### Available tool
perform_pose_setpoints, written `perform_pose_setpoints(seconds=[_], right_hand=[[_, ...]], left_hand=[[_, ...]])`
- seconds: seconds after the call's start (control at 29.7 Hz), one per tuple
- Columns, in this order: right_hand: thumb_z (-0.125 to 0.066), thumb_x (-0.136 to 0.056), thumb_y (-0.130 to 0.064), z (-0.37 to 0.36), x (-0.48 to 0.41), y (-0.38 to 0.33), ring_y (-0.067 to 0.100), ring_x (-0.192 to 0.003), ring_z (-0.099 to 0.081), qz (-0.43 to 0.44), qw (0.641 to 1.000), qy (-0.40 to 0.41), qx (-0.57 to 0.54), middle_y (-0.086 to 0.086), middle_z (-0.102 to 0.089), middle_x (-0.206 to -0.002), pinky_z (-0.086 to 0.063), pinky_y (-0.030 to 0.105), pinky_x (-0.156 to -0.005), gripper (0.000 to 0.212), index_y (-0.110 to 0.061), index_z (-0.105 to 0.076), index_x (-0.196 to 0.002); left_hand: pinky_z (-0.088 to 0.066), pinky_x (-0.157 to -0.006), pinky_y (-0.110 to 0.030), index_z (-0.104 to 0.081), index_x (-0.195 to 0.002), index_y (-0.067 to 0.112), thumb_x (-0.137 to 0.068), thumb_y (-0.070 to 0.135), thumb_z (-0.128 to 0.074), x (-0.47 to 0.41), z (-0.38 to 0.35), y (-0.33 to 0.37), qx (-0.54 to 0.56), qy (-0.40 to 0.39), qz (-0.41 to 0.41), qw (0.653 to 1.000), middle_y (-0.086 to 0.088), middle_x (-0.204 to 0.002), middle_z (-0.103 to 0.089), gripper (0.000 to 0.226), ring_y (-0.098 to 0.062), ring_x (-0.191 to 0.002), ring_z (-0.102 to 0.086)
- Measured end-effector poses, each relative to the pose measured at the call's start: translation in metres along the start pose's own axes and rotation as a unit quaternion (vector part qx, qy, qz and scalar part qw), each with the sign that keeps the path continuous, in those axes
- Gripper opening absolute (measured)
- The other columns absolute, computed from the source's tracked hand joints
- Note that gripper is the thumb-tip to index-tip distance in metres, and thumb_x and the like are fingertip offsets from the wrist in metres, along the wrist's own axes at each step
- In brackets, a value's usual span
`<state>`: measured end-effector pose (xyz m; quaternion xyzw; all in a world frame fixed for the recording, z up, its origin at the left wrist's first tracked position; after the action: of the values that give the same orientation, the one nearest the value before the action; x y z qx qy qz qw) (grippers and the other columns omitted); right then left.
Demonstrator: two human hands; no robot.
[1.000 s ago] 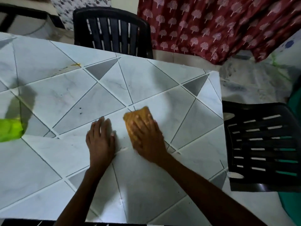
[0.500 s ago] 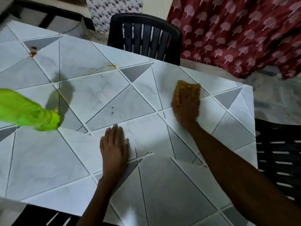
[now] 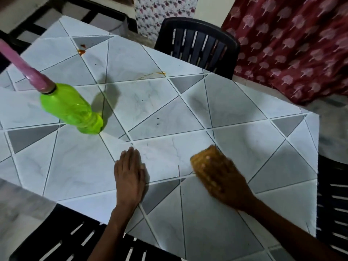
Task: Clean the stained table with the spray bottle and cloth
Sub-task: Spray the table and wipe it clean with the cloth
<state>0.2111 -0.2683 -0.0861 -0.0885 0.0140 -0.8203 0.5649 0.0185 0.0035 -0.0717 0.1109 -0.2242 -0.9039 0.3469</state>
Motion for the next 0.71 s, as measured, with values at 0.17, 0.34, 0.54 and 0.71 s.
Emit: perform_pose_setpoints(seconds=[0.17,0.34,0.54,0.71], right_hand=[[-0.044,-0.088,-0.046,0.030,-0.155,0.012,0.048,-0.149,-0.023,-0.306,0.949,0.065,-0.034,0.015,-0.031,-0.162,-0.030,0.062,-0.115,0.076,-0.019,-0.029,-0.157],[-0.042,-0.089,-0.052,0.014,-0.171,-0.134,0.044,-0.153,-0.011,-0.059,0.998,0.028,-0.003,0.002,-0.023,-0.167,-0.021,0.057,-0.120,0.073,-0.030,-0.028,-0.157],[-0.051,-0.087,-0.049,0.003,-0.043,-0.083,0.034,-0.155,-0.015,-0.137,0.988,0.055,-0.040,-0.004,-0.023,-0.167,-0.024,0.054,-0.120,0.073,-0.035,-0.032,-0.156],[-0.040,-0.092,-0.054,-0.018,0.120,0.021,0.041,-0.151,-0.020,-0.455,0.887,0.061,-0.051,0.008,-0.023,-0.167,-0.023,0.053,-0.120,0.073,-0.025,-0.029,-0.158]], left_hand=[[-0.037,-0.107,-0.058,-0.049,-0.138,-0.003,-0.098,0.020,-0.035,0.012,-0.002,0.004,0.060,0.002,0.002,0.998,-0.022,-0.147,-0.045,0.048,-0.041,-0.136,-0.042],[-0.028,-0.118,-0.044,-0.038,-0.146,-0.001,-0.093,0.011,-0.035,0.027,0.010,-0.018,0.157,0.052,0.029,0.986,-0.017,-0.152,-0.040,0.054,-0.030,-0.142,-0.036],[-0.035,-0.112,-0.049,-0.045,-0.140,0.001,-0.093,0.021,-0.041,0.013,0.000,0.016,0.117,0.044,0.024,0.992,-0.019,-0.144,-0.048,0.051,-0.038,-0.134,-0.043],[-0.035,-0.111,-0.049,-0.054,-0.137,0.011,-0.095,0.038,-0.052,0.026,-0.046,0.095,0.037,-0.043,-0.086,0.995,-0.014,-0.148,-0.047,0.050,-0.037,-0.138,-0.040]])
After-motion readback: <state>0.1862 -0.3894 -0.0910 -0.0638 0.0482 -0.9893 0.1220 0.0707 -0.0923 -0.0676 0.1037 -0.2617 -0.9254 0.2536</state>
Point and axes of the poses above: each hand's wrist, its own x-axis away from the middle knuckle, its own z-axis out of the back of the hand, y = z × x, the point moved 4 cm from there along -x, towards the middle knuckle
